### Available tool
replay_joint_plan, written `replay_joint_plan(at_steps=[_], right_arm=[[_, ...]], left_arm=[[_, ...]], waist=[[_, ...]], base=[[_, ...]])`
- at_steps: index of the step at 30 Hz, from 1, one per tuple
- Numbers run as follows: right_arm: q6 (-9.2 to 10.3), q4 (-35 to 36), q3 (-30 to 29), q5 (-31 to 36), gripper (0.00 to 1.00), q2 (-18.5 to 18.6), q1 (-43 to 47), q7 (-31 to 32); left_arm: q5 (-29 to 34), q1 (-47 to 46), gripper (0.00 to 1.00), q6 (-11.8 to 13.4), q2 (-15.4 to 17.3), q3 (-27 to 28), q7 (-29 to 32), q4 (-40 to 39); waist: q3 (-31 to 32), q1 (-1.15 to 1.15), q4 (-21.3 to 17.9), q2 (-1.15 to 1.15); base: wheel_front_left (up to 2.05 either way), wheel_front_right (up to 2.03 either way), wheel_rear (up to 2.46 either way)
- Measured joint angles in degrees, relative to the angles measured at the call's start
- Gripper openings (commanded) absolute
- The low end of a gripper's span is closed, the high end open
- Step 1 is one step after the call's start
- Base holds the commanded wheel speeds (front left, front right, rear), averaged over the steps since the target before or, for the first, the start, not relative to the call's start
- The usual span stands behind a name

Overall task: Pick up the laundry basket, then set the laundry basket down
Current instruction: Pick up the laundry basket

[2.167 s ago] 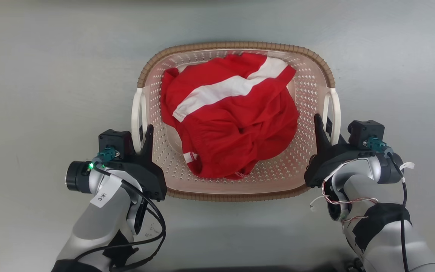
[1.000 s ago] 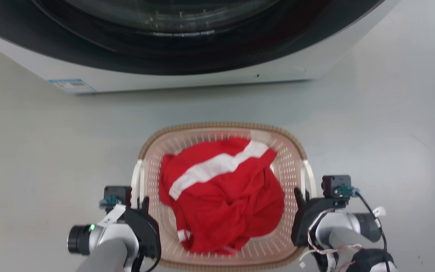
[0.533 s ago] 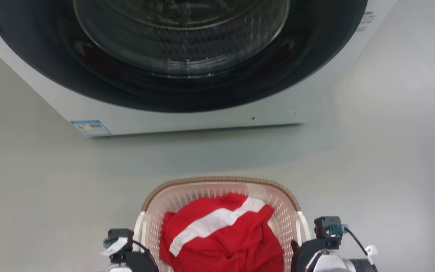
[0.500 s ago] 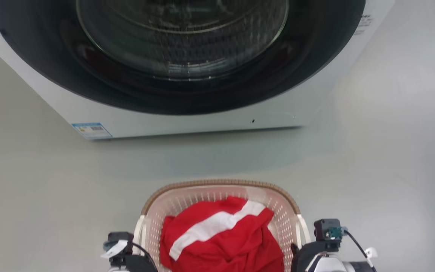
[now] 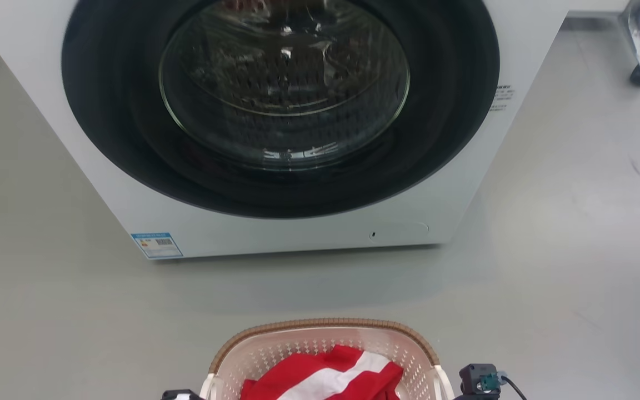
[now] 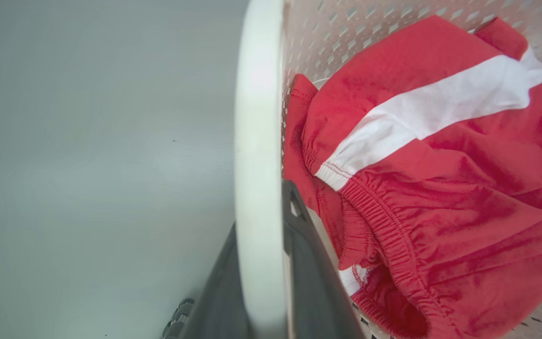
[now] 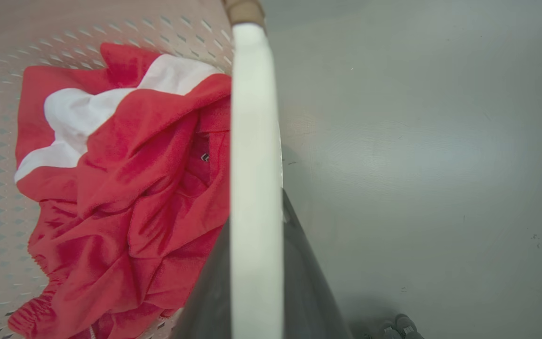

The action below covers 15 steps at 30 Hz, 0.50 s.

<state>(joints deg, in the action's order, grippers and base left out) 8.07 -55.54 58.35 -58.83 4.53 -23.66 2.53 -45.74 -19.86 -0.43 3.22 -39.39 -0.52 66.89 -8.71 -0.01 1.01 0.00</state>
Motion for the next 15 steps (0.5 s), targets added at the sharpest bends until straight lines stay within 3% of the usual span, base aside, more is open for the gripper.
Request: replay_joint_plan(at_steps=[15], right_arm=[[0.08, 0.58, 2.57, -3.69, 0.0, 0.26, 1.38, 1.01]], left_arm=[[-1.26, 1.81, 0.0, 1.02, 0.3, -1.48, 1.52, -0.38]], waist=[[3.42, 0.01, 0.37, 0.0]], base=[[0.0, 0.0, 0.0]])
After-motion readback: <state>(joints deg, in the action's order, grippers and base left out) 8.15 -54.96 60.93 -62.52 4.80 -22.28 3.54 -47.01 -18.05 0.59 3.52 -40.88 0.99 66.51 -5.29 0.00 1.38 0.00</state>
